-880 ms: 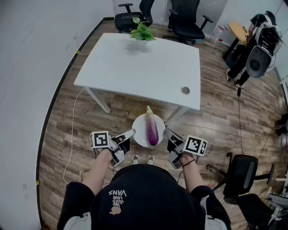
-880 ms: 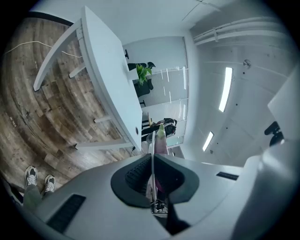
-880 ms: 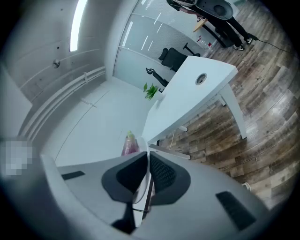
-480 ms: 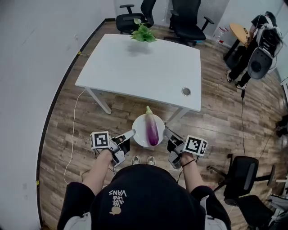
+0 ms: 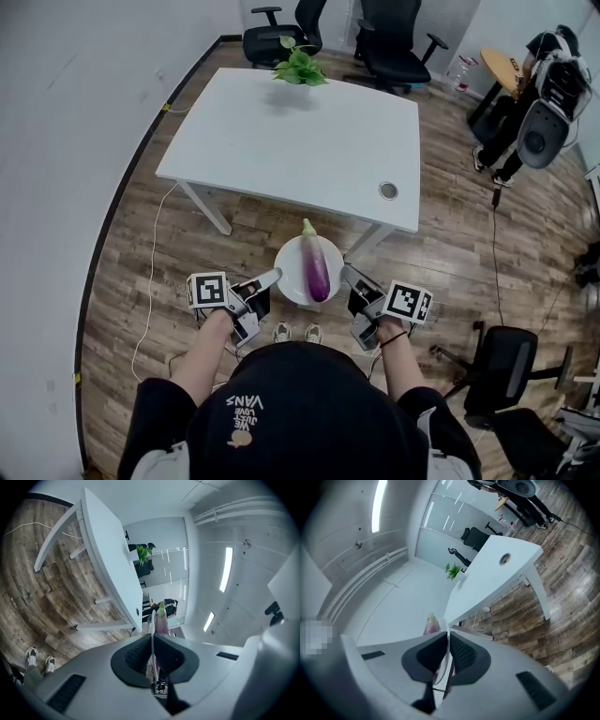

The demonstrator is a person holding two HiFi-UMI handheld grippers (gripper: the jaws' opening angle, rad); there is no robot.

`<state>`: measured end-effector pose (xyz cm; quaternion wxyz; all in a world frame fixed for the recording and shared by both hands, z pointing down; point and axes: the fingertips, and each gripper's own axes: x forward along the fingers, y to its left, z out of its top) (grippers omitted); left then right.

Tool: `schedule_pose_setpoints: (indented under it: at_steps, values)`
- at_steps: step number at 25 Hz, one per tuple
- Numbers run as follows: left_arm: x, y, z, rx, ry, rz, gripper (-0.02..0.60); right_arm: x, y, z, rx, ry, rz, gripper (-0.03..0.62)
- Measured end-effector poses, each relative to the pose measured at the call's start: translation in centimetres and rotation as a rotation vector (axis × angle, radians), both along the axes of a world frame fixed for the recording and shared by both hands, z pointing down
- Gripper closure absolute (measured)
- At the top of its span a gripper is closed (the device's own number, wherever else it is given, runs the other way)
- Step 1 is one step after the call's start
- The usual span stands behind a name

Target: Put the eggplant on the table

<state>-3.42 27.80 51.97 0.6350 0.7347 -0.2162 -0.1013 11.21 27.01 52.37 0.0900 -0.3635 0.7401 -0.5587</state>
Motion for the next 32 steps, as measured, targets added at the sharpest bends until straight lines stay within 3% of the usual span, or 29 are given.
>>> schedule_pose_setpoints:
  at_steps: [4, 15, 18, 26, 32]
  values:
    - [0.1, -0.4, 0.4, 0.005, -0.027, -0.004, 0.557, 0.6, -0.3, 0.4, -0.013, 0.022, -0.005, 0.573]
    - [2.5, -1.9, 0.6, -0.021, 0.022, -0.08, 0.557, 2.2, -2.8, 1.1, -0.019, 0.015, -0.084, 0.572]
    - [2.0, -2.9, 1.5, -0.002, -0.018, -0.097, 0.557, 2.0, -3.9, 1.4, -0.019, 0.014, -0.102, 0.572]
    - [1.8, -6.7, 1.1, -0.021, 0.052, -0.106, 0.557, 1.5, -7.7, 2.1, -0.037, 0.038, -0.101, 0.572]
    - [0.1, -10.6, 1.0, -0.009, 0.016, -0.073, 0.557, 0.0, -11.2, 1.3, -0.026, 0.046, -0.084, 0.574]
